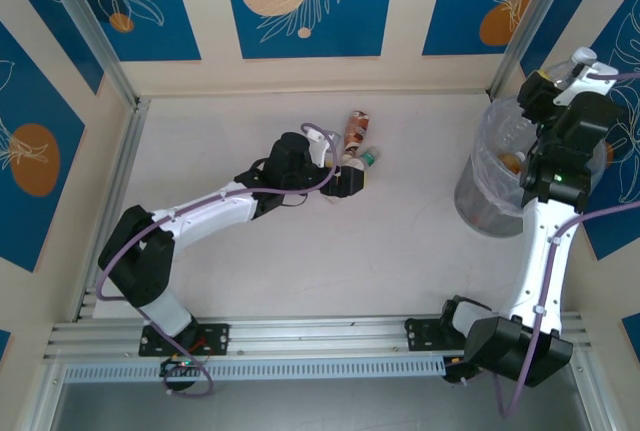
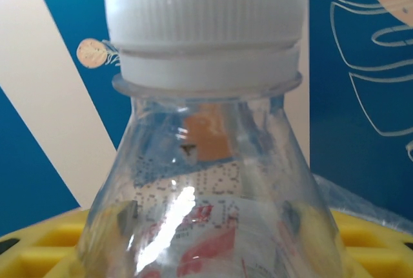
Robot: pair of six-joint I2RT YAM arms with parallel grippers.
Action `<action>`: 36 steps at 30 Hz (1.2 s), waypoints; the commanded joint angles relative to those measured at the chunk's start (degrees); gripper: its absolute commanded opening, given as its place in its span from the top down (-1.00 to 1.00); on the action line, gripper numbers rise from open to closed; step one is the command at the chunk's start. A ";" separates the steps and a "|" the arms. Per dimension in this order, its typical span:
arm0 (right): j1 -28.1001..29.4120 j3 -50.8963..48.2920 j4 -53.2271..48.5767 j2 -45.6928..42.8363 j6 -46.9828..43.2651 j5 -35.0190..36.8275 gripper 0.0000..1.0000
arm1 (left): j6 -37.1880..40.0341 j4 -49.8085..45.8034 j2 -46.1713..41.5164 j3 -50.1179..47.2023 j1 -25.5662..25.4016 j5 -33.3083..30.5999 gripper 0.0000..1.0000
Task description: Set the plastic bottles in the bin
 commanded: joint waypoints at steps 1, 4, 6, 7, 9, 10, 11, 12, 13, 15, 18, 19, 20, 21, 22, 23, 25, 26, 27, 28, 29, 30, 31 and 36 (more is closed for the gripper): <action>3.38 0.19 3.49 -0.22 -13.67 3.79 -0.18 | -0.56 0.78 1.34 2.15 -0.30 1.30 -0.99; 7.38 0.02 1.60 -0.22 -23.41 10.09 -0.18 | -0.86 0.43 2.34 3.30 -0.27 2.05 -0.99; 9.55 -0.87 0.10 -0.61 -29.05 12.58 -0.18 | -0.87 0.06 3.03 4.17 -0.31 2.41 -0.99; 10.42 -1.75 -0.12 -0.85 -32.11 14.41 -0.18 | -0.77 -0.35 3.54 4.74 -0.31 2.51 -0.99; 11.73 -3.95 0.87 -1.74 -36.85 17.14 -0.19 | -0.84 -0.82 4.30 5.38 -0.26 2.71 -0.99; 11.77 -4.92 1.24 -2.31 -38.43 17.43 -0.19 | -0.78 -0.67 4.73 5.61 -0.31 3.21 -0.99; 11.76 -5.95 1.93 -2.78 -39.95 17.41 -0.19 | -0.81 -0.63 5.07 5.80 -0.29 3.66 -0.99; 11.76 -7.19 2.92 -3.26 -41.95 16.97 -0.19 | -0.73 -0.58 5.41 6.11 -0.29 4.07 -0.99; 11.84 -8.39 3.63 -3.67 -44.75 16.29 -0.19 | -0.56 -0.67 5.67 6.48 -0.26 4.63 -0.99; 12.26 -10.18 4.78 -3.89 -49.06 16.30 -0.19 | -0.11 -0.78 6.05 7.05 -0.26 5.12 -0.99; 12.68 -11.49 5.90 -3.91 -53.13 17.13 -0.19 | 0.71 -0.63 6.04 7.23 -0.27 5.13 -0.99; 12.81 -12.35 6.92 -3.95 -54.36 17.13 -0.19 | 0.91 -0.58 6.17 7.20 -0.28 5.01 -0.99; 12.88 -13.24 8.13 -4.08 -55.48 17.13 -0.19 | 1.03 -0.55 6.20 7.16 -0.25 4.98 -0.99; 13.04 -14.90 10.43 -4.30 -57.50 17.05 -0.19 | 1.08 -0.54 6.31 7.16 -0.24 5.10 -0.99; 13.08 -16.25 12.11 -4.57 -58.87 16.67 -0.19 | 1.10 -0.55 6.32 7.15 -0.26 5.17 -0.99; 13.01 -16.76 12.06 -4.78 -59.06 16.14 -0.19 | 1.01 -0.55 6.40 7.12 -0.22 5.24 -0.99; 12.37 -16.89 9.54 -4.88 -57.12 14.78 -0.20 | 1.00 -0.45 6.53 6.73 -0.22 5.36 -0.99; 11.87 -17.44 9.84 -4.79 -56.57 14.13 -0.20 | 1.02 -0.50 6.50 6.71 -0.18 5.38 -0.99; 11.11 -18.22 11.23 -4.57 -56.47 13.38 -0.20 | 0.99 -0.56 6.56 6.70 -0.21 5.31 -0.99; 10.01 -18.61 12.56 -4.04 -56.34 12.52 -0.21 | 1.01 -0.63 6.65 6.54 -0.21 5.31 -0.99; 8.82 -18.40 12.71 -3.12 -55.78 11.79 -0.21 | 1.00 -0.65 6.62 6.54 -0.22 5.41 -0.99; 7.46 -17.66 12.56 -1.83 -55.29 11.18 -0.22 | 1.01 -0.71 6.62 6.56 -0.20 5.33 -0.99; 6.30 -17.09 12.91 -0.47 -54.98 10.82 -0.23 | 0.99 -0.72 6.65 6.56 -0.19 5.17 -0.99; 2.13 -16.04 15.61 4.34 -57.47 6.37 -0.27 | -0.03 -0.45 6.97 6.83 -0.19 4.95 -0.99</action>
